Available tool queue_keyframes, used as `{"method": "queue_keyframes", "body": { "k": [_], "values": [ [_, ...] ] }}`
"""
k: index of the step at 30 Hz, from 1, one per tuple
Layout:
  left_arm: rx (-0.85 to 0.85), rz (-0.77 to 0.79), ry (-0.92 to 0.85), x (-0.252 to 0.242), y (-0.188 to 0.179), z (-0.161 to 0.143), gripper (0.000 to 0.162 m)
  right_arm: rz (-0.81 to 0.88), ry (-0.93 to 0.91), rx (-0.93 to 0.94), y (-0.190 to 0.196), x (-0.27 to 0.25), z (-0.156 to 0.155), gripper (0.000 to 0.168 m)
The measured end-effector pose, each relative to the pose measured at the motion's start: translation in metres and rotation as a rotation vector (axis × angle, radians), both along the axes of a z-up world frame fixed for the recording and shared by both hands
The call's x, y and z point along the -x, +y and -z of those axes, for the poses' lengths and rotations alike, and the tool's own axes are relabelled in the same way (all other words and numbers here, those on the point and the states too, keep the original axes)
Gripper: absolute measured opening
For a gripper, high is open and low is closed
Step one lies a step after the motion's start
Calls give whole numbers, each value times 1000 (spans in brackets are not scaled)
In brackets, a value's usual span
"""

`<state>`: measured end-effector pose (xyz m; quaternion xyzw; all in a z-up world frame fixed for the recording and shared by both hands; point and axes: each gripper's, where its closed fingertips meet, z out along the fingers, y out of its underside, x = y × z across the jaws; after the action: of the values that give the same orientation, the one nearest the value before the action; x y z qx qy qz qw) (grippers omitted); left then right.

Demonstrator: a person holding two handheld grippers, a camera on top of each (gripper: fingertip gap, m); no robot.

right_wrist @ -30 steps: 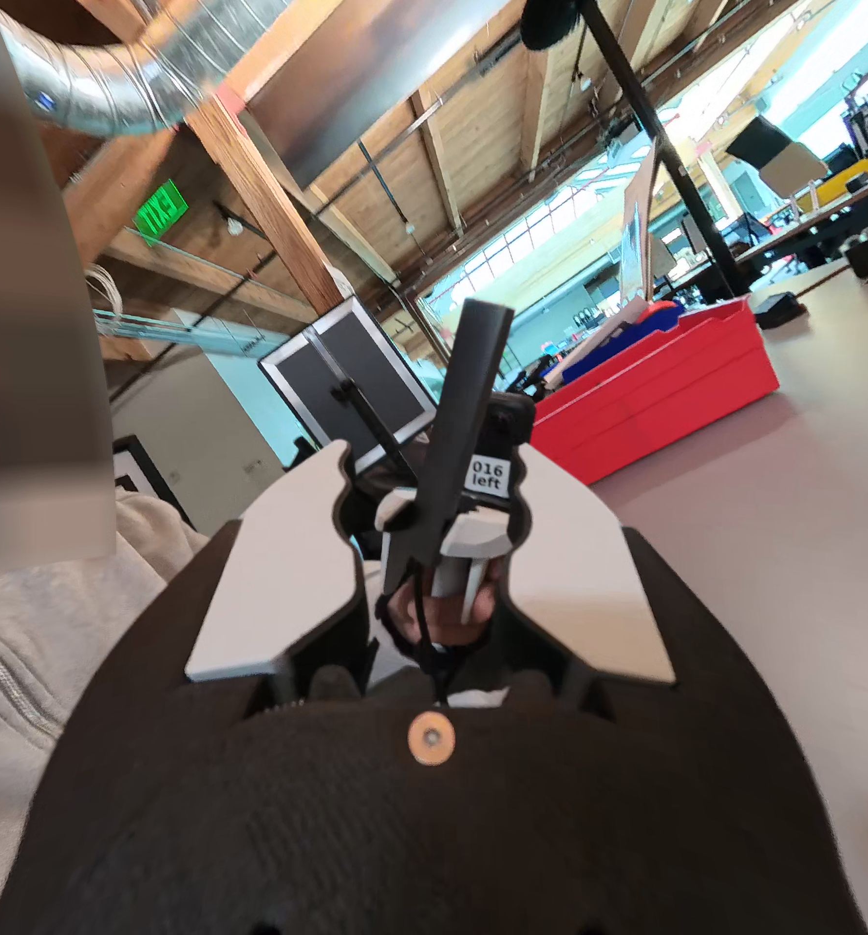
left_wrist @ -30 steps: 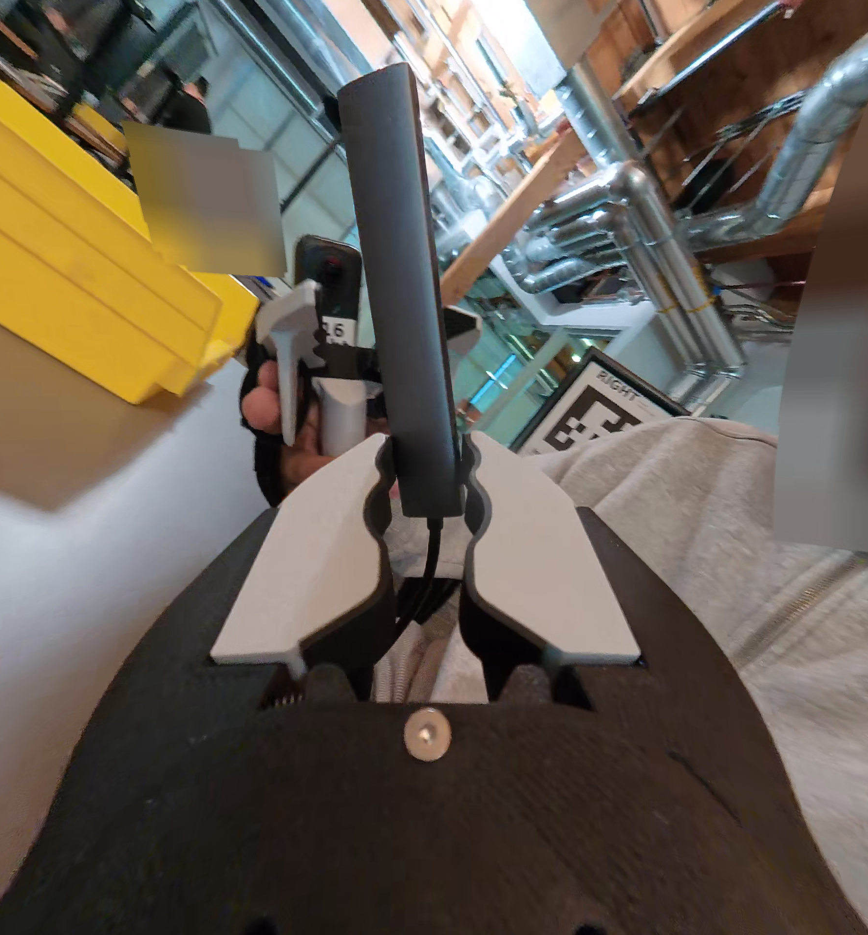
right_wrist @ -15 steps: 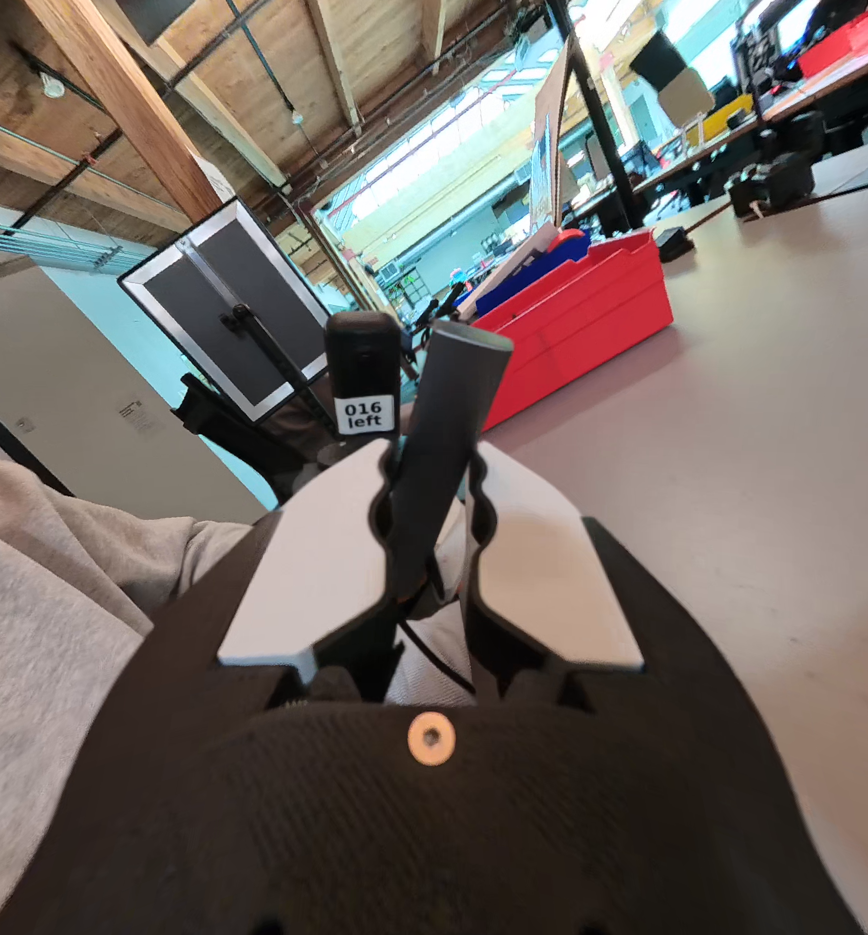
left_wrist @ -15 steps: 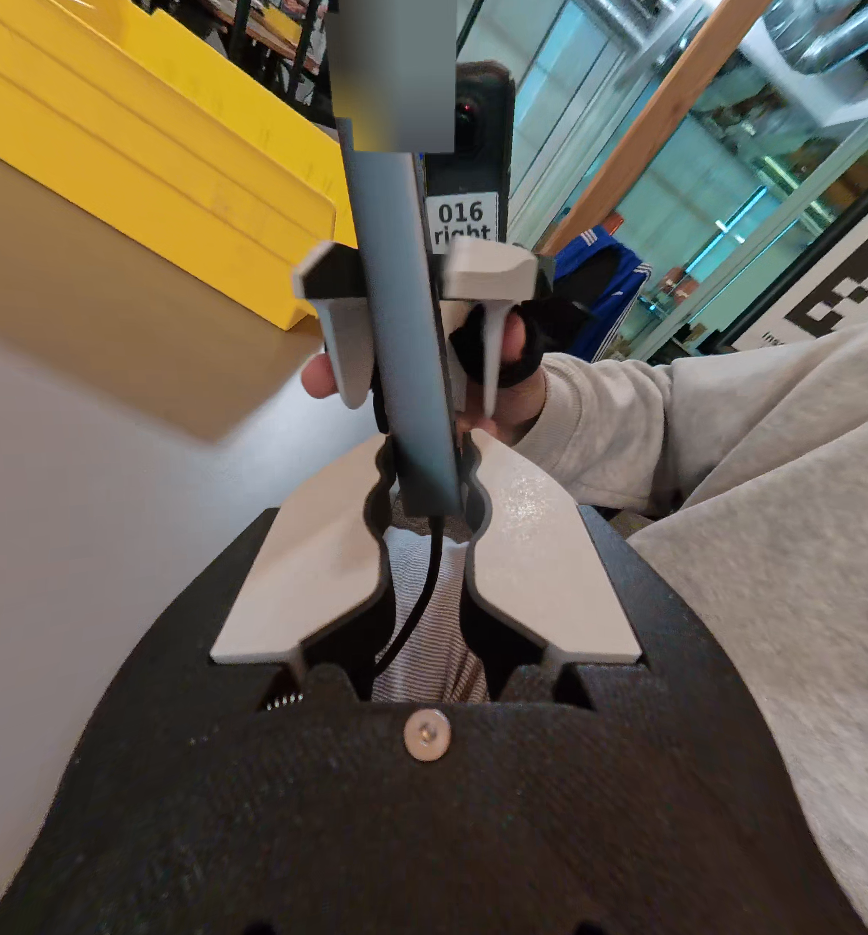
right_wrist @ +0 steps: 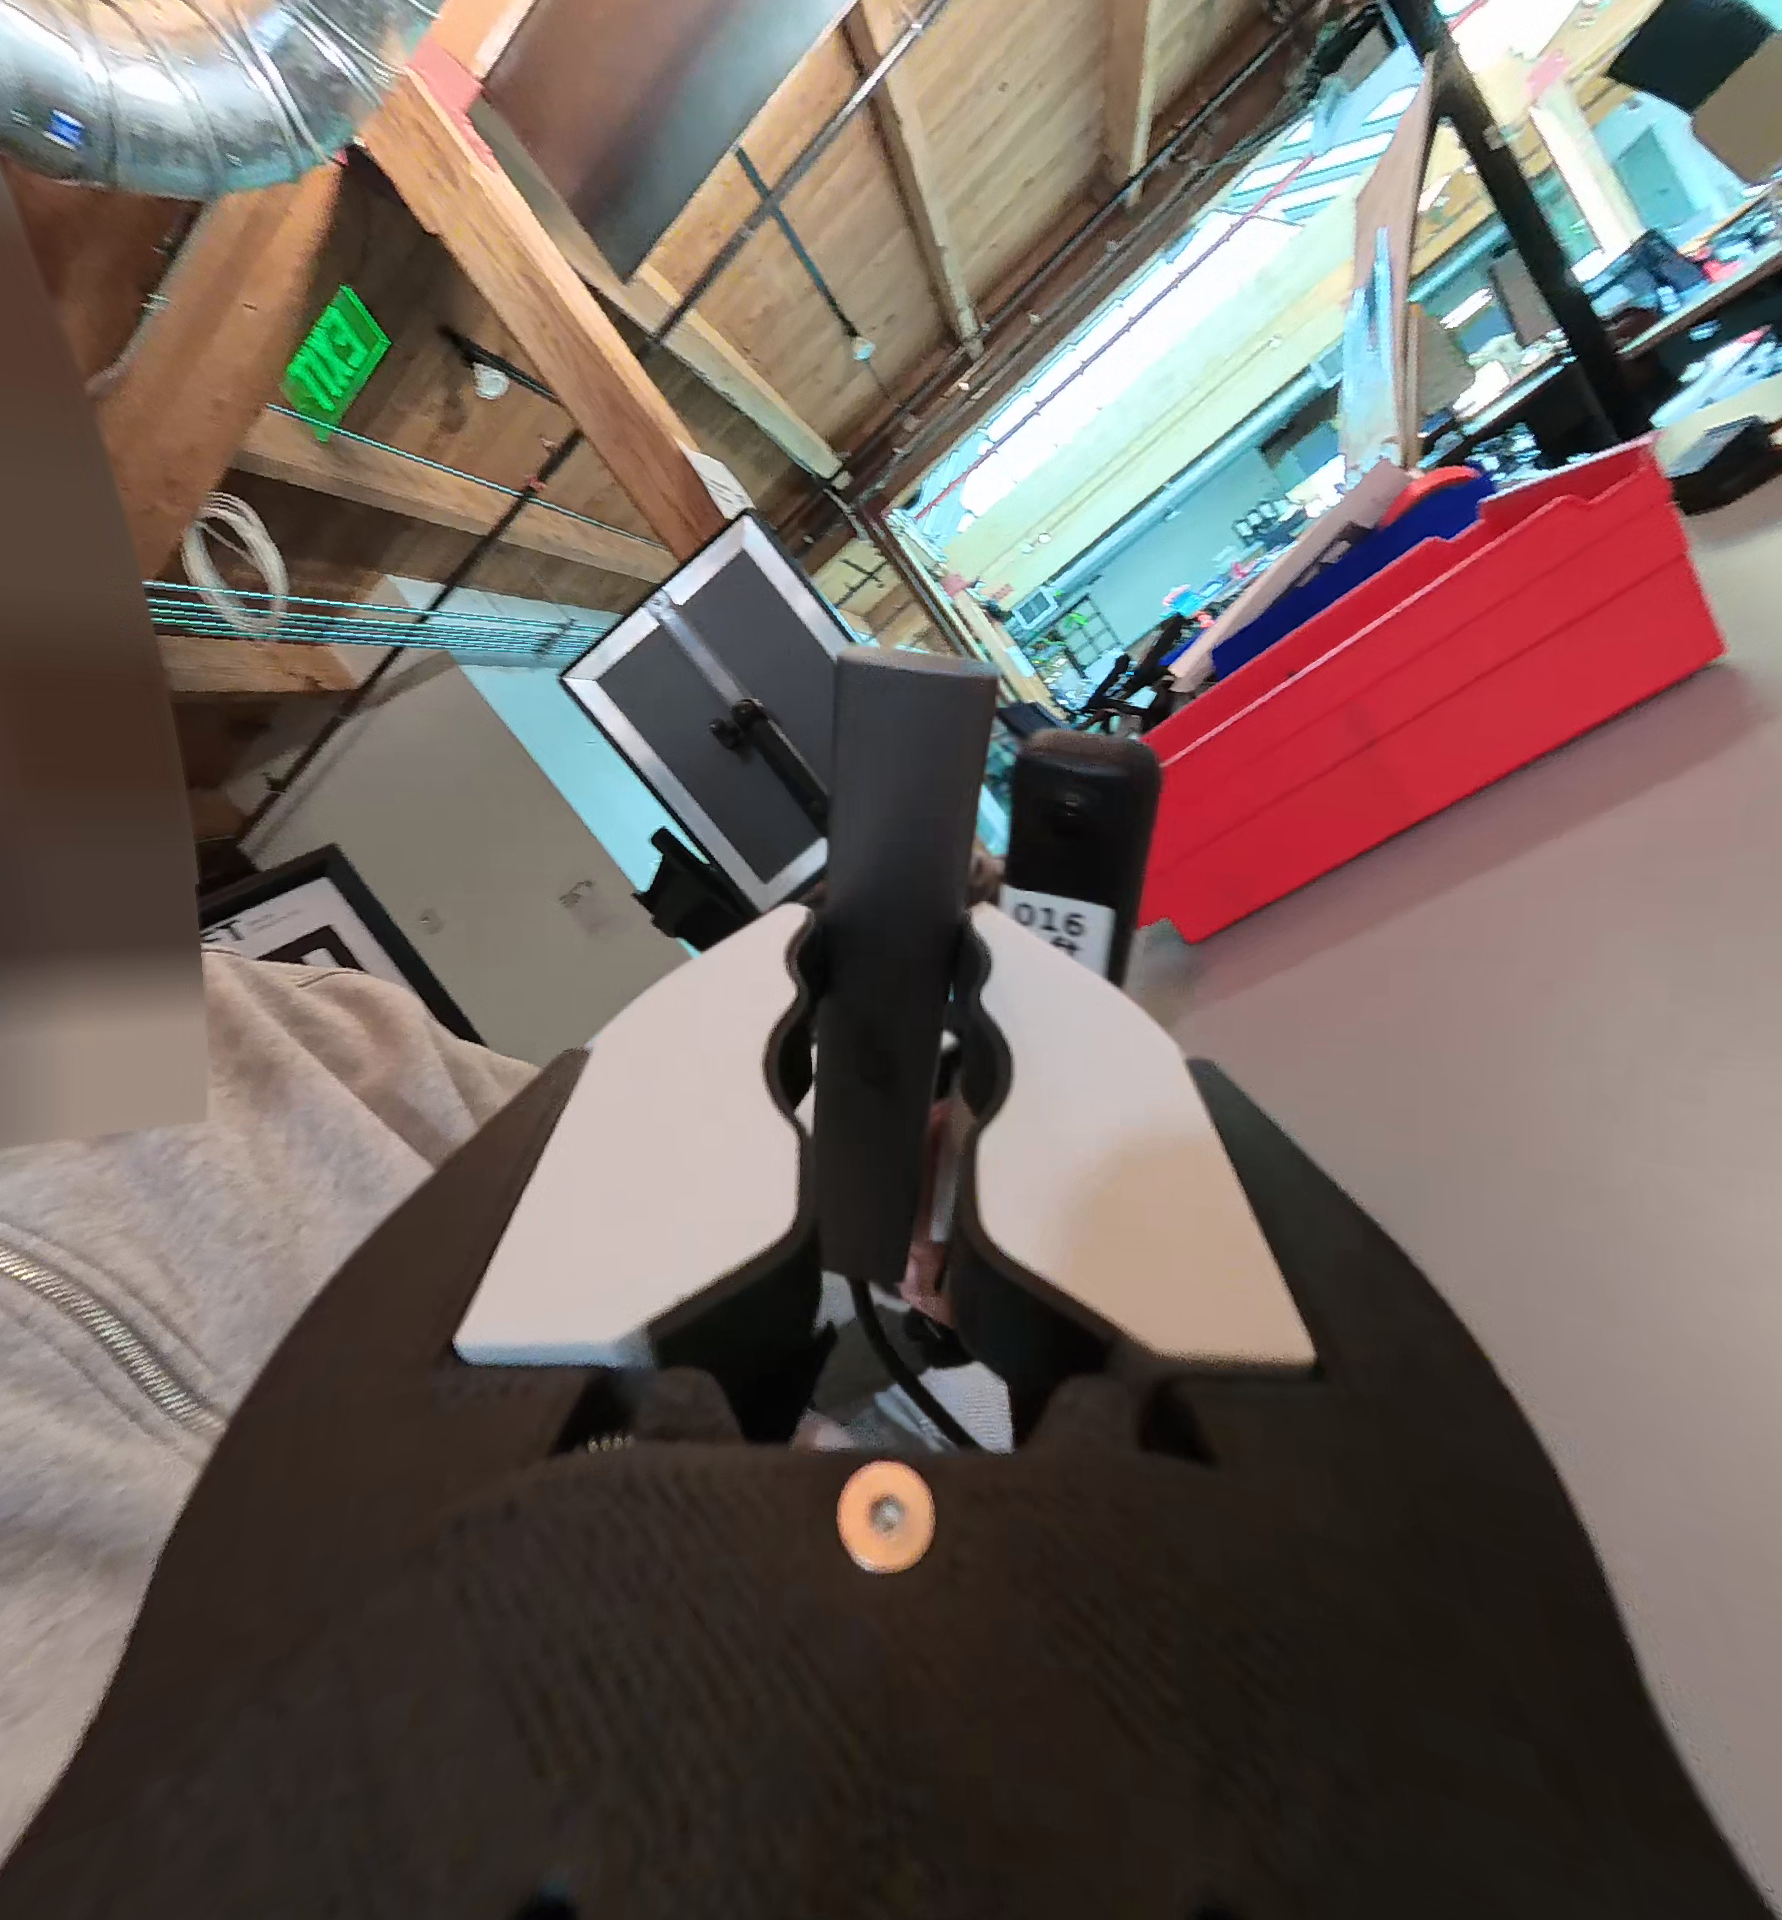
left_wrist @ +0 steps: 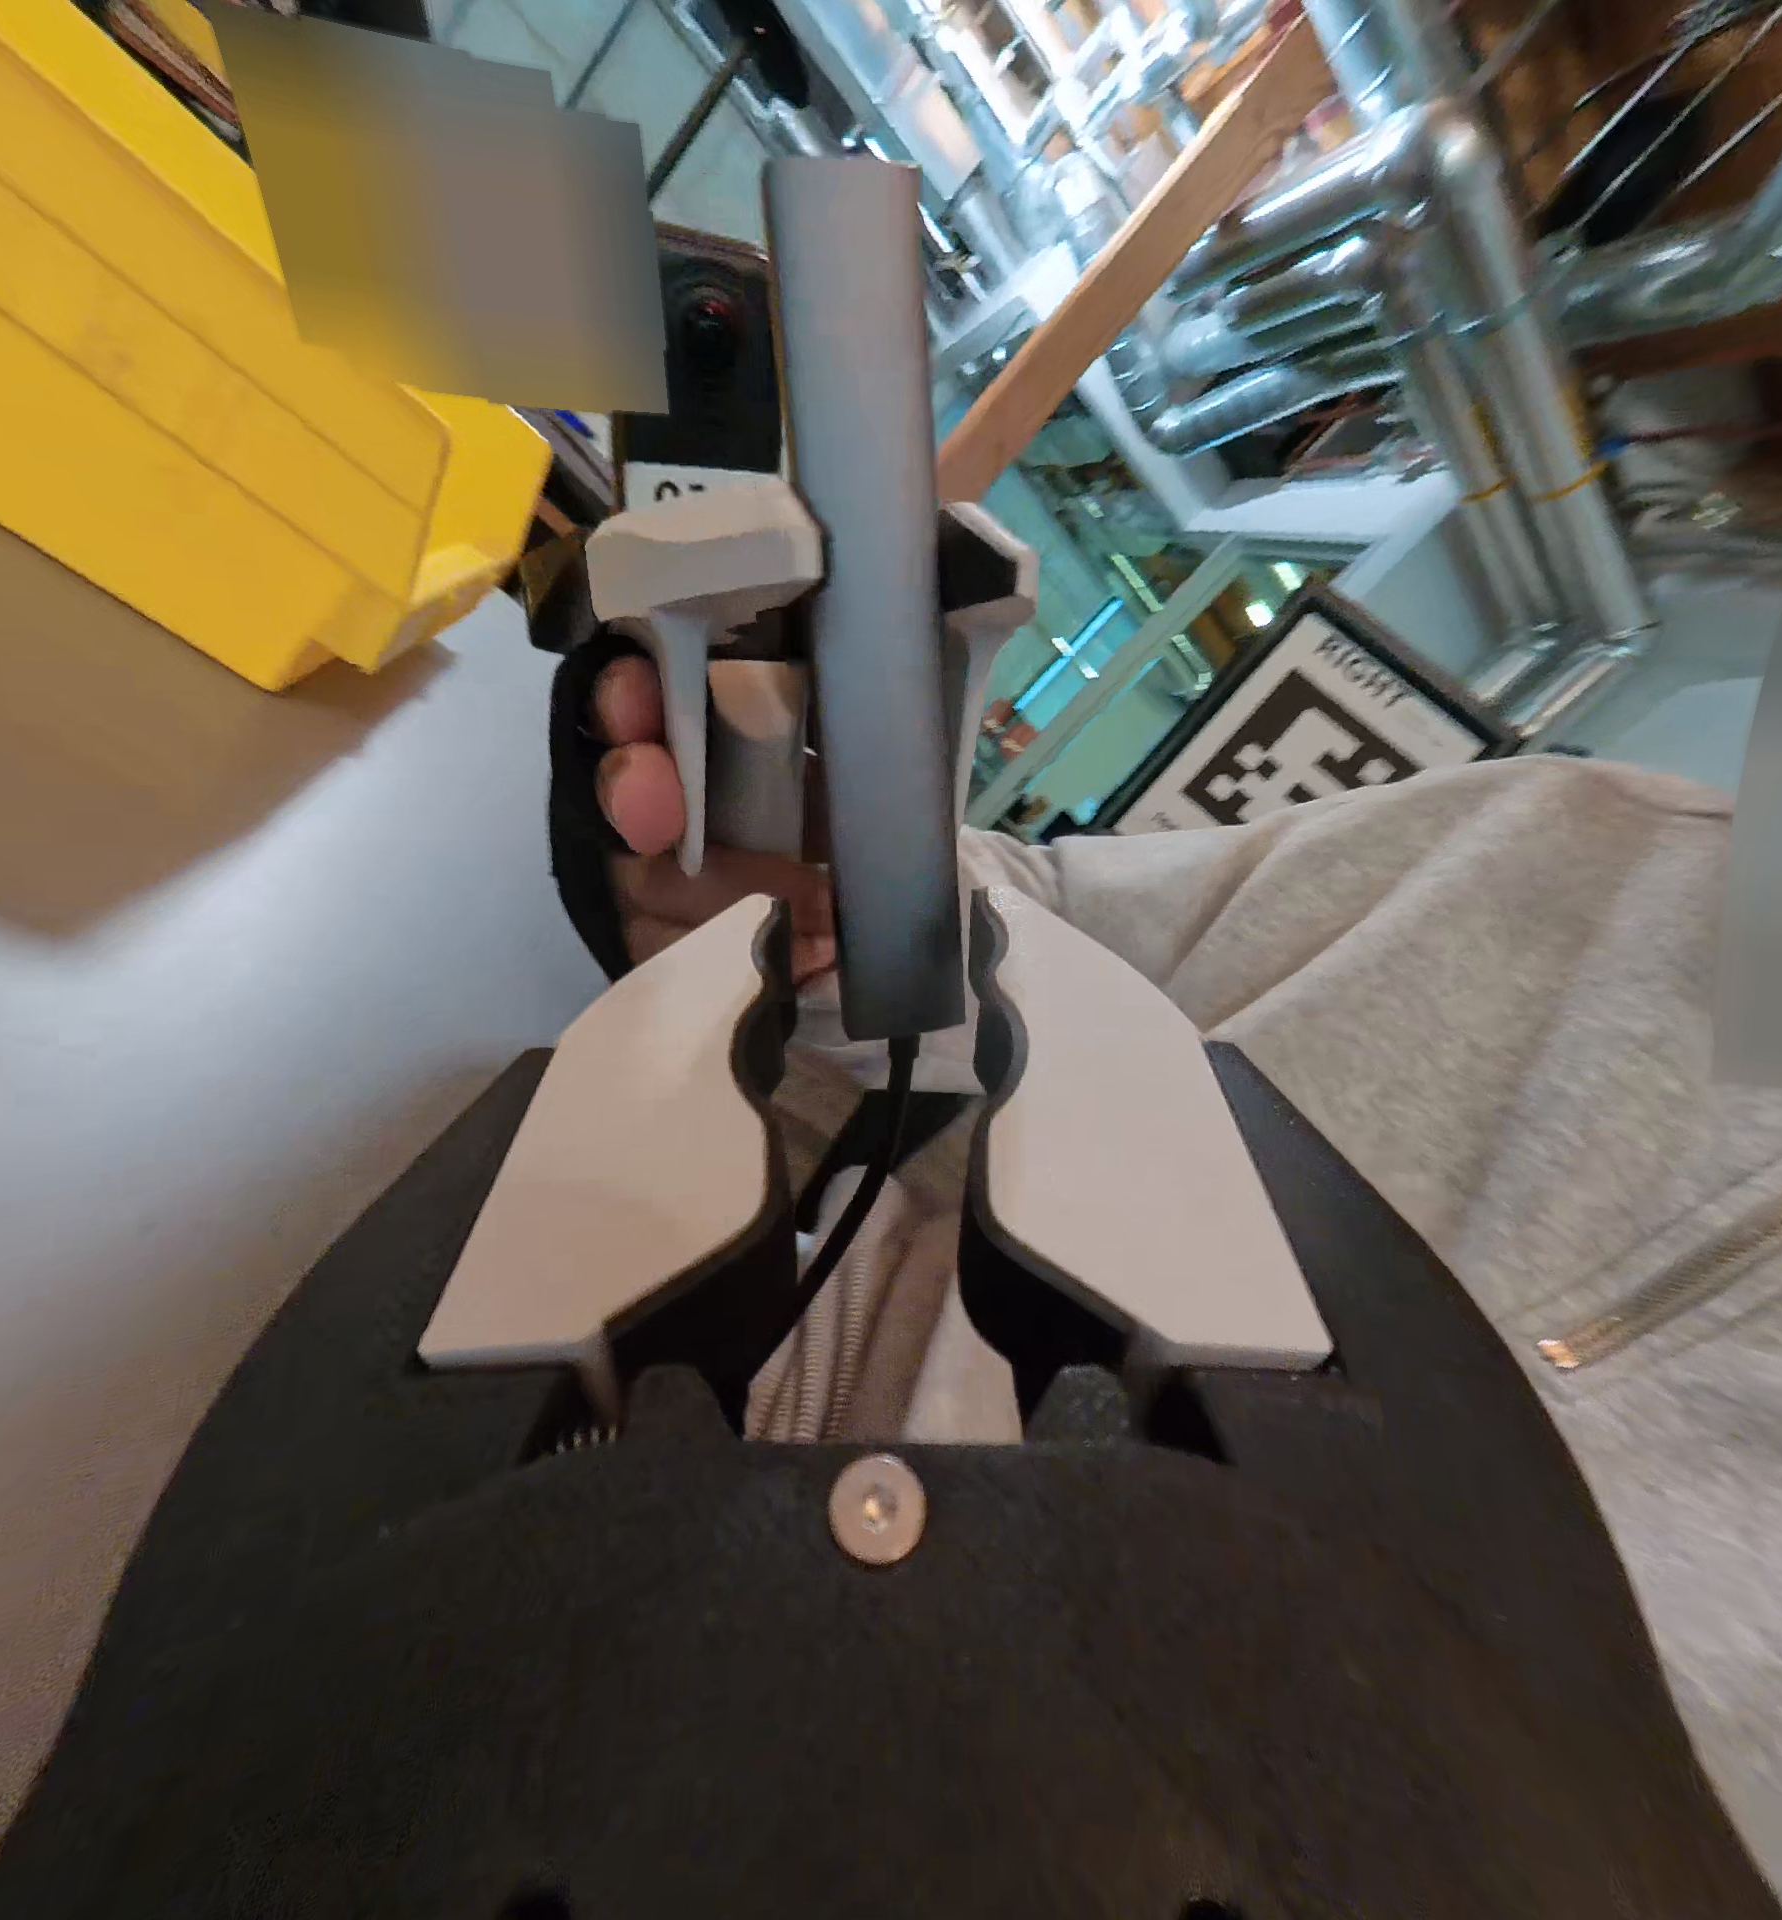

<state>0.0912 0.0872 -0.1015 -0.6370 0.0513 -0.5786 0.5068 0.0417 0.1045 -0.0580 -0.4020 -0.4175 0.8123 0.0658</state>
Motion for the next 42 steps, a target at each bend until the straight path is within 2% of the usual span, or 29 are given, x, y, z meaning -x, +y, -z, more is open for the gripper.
{"method": "queue_keyframes", "body": {
  "k": [6,12,16,19,23,33,36,42],
  "values": [
    [27,168,-220,-7,-10,-13,21,-104,36,71,-8,-8,-8,24],
    [26,232,-234,-13,-15,-15,21,-149,31,98,-13,-10,-8,26],
    [30,245,-261,-12,-16,-17,21,-121,19,114,-10,-6,-6,28],
    [24,236,-280,-8,-15,-19,21,-77,16,104,-5,-2,-5,36],
    [0,204,-318,2,-14,-24,21,-41,3,115,1,1,-3,42],
    [-24,99,-316,19,-8,-26,21,-14,-23,63,-1,5,3,42],
    [-84,-74,-252,39,-3,-29,21,40,-58,-40,-4,10,13,42],
    [-83,-255,-225,68,3,-24,20,148,-44,-381,-19,13,27,39]
  ]
}}
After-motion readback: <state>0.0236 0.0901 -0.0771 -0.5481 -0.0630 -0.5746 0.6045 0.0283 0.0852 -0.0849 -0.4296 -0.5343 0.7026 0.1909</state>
